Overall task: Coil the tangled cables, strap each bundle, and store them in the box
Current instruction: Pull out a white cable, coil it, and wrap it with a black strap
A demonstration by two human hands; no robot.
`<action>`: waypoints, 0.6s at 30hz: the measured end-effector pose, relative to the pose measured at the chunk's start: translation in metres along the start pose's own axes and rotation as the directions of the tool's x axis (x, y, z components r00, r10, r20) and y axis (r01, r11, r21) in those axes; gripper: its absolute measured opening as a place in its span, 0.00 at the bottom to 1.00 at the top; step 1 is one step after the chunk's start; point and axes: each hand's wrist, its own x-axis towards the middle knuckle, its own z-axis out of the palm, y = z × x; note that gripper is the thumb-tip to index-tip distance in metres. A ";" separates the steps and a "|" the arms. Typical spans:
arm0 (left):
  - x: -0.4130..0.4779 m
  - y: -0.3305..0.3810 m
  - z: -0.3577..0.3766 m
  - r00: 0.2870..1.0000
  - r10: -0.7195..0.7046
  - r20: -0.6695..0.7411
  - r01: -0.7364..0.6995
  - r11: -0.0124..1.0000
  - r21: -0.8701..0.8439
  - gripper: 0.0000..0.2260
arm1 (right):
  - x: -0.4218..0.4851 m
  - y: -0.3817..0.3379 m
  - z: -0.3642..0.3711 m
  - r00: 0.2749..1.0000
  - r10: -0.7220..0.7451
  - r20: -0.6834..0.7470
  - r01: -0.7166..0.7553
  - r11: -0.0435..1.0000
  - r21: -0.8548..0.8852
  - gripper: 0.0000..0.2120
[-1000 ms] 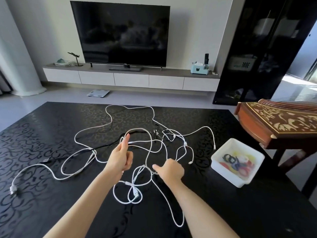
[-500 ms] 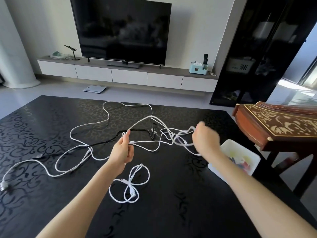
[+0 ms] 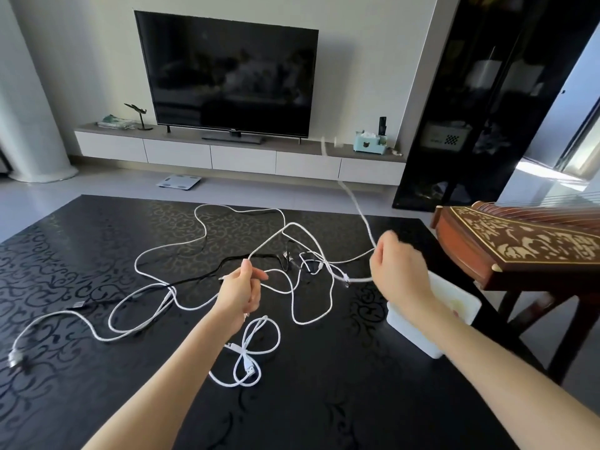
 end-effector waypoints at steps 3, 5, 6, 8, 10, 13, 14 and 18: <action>-0.012 0.002 -0.002 0.997 -0.006 0.075 0.005 1.000 0.018 0.22 | -0.035 0.007 0.024 0.980 0.114 0.165 -0.102 0.992 -0.076 0.04; -0.019 0.004 -0.004 0.990 -0.004 0.143 0.001 1.000 0.021 0.21 | -0.054 0.011 0.036 0.949 0.171 0.266 -0.152 0.984 -0.090 0.05; -0.023 0.005 -0.006 0.984 -0.006 0.176 0.001 1.000 0.026 0.21 | -0.061 0.013 0.040 0.926 0.179 0.332 -0.161 0.984 -0.081 0.05; -0.032 0.010 -0.008 0.972 -0.022 0.232 0.013 0.999 0.043 0.21 | -0.068 0.016 0.043 0.881 0.138 0.453 -0.104 0.990 -0.099 0.09; -0.039 0.016 -0.010 0.956 -0.040 0.292 0.031 0.999 0.038 0.20 | -0.065 0.012 0.038 0.893 0.096 0.439 -0.055 0.993 -0.105 0.15; -0.051 0.028 -0.016 0.914 -0.059 0.402 0.073 0.997 -0.021 0.19 | -0.052 -0.010 0.020 0.912 0.164 0.376 -0.316 0.867 0.386 0.19; -0.055 0.032 -0.018 0.894 -0.063 0.444 0.097 0.994 -0.054 0.19 | -0.046 -0.020 0.013 0.878 0.169 0.447 -0.426 0.699 0.574 0.19; -0.065 0.045 -0.029 0.822 -0.070 0.565 0.195 0.967 -0.164 0.19 | -0.019 -0.036 -0.024 0.749 0.130 0.649 -0.660 0.073 0.747 0.27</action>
